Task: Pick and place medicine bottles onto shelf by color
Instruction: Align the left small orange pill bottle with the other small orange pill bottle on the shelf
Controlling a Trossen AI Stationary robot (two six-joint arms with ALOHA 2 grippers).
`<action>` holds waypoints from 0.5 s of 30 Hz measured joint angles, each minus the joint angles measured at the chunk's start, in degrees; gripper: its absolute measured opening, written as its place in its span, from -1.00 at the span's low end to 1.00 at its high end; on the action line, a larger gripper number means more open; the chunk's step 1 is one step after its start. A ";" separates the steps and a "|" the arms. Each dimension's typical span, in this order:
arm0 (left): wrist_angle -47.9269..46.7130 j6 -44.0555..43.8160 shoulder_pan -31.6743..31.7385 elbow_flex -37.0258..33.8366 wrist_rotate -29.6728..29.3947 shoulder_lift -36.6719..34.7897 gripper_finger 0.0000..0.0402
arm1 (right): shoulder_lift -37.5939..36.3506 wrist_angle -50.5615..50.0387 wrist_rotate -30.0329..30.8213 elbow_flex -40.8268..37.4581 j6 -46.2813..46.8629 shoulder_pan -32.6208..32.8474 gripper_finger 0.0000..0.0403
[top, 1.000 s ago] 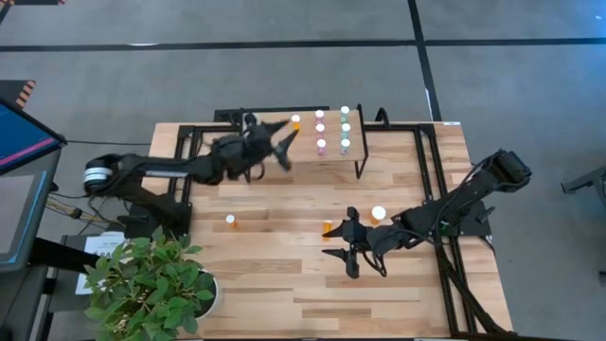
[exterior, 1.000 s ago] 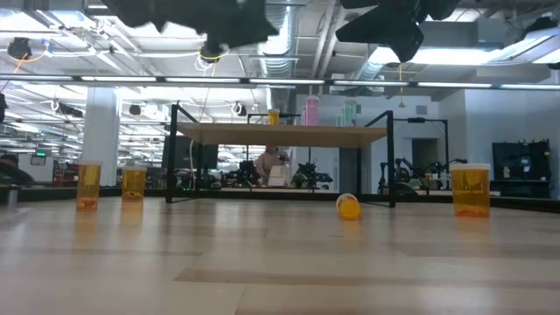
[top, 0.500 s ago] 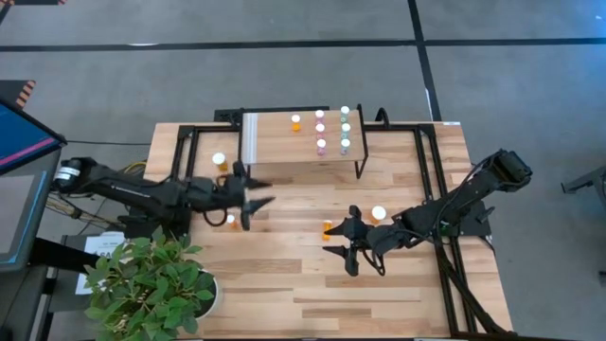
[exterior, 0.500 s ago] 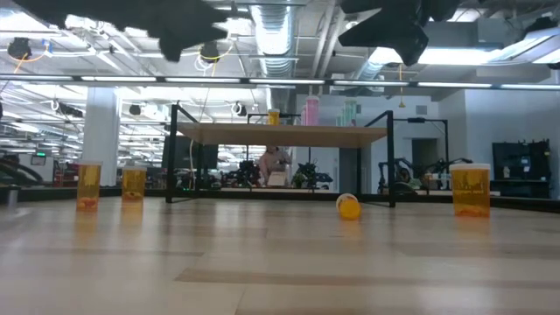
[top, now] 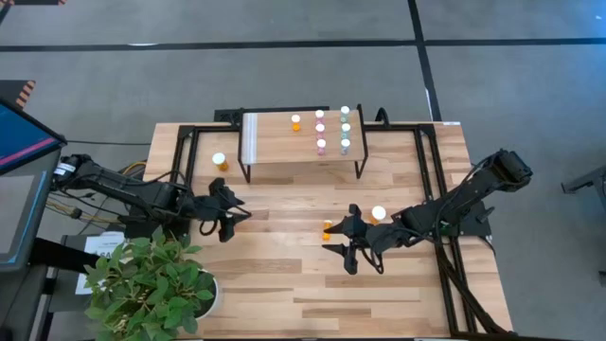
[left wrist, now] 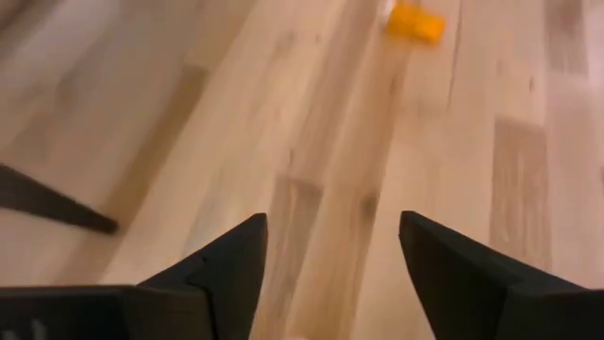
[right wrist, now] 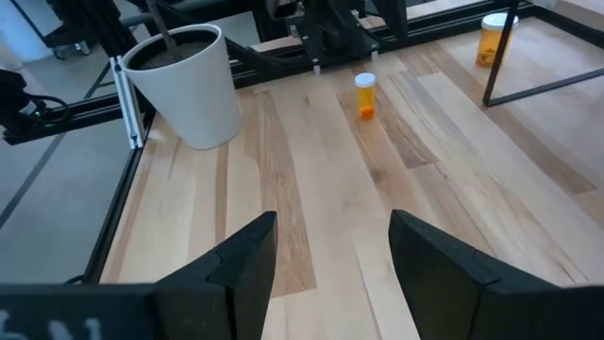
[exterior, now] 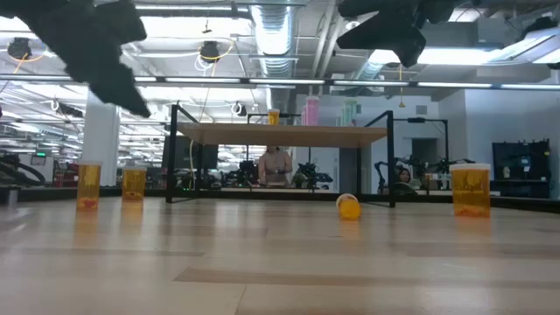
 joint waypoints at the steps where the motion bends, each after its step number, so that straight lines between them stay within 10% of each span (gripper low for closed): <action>1: -1.69 -0.27 0.00 0.43 1.20 0.00 0.17 | 0.00 0.02 0.00 0.00 -0.02 0.00 0.11; 15: -17.11 -6.30 0.13 1.93 6.78 1.76 0.31 | 0.02 -0.22 0.01 -0.02 -0.17 -0.02 0.11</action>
